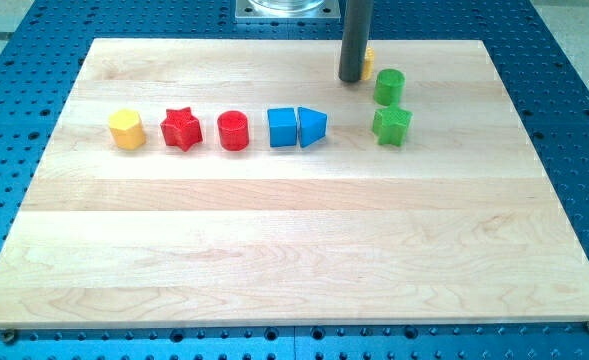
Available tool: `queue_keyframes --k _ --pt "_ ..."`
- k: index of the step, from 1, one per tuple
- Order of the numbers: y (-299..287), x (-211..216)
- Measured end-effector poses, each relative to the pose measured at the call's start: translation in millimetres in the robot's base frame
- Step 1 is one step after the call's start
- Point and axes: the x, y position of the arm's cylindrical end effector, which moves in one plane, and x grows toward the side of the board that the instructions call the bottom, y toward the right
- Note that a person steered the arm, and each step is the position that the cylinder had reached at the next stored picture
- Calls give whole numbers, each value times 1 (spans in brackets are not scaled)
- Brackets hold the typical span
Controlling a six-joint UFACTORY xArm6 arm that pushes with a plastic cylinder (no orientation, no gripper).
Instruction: Slide the heart to the top of the green circle
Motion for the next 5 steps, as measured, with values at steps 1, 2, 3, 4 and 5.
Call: queue_keyframes --k 1,2,3,4,5 --pt "34 18" --pt "36 35" --pt "-57 48" --pt "-45 1" --pt "-35 -36"
